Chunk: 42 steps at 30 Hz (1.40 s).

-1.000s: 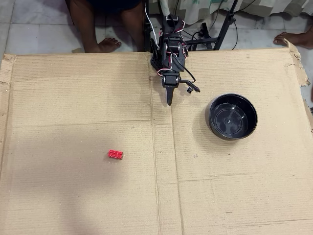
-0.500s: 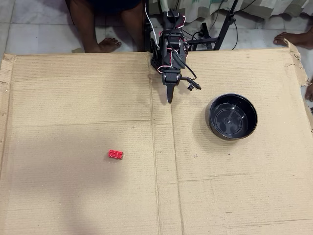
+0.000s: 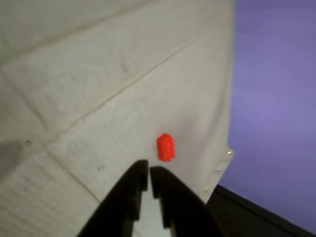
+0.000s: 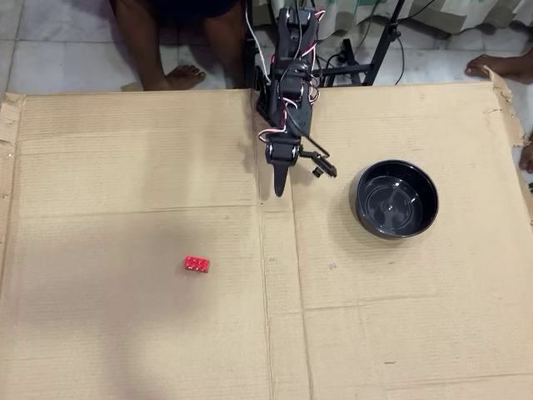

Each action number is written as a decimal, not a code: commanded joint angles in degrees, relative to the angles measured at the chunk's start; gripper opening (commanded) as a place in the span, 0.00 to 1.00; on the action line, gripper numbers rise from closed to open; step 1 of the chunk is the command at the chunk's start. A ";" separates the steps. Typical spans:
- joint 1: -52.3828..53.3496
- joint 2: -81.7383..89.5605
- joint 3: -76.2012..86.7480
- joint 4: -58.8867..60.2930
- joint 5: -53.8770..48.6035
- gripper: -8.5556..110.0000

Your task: Grasp a lego block and put it in the bin.

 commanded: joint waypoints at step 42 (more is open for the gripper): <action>22.06 -65.13 -73.56 19.16 -0.35 0.31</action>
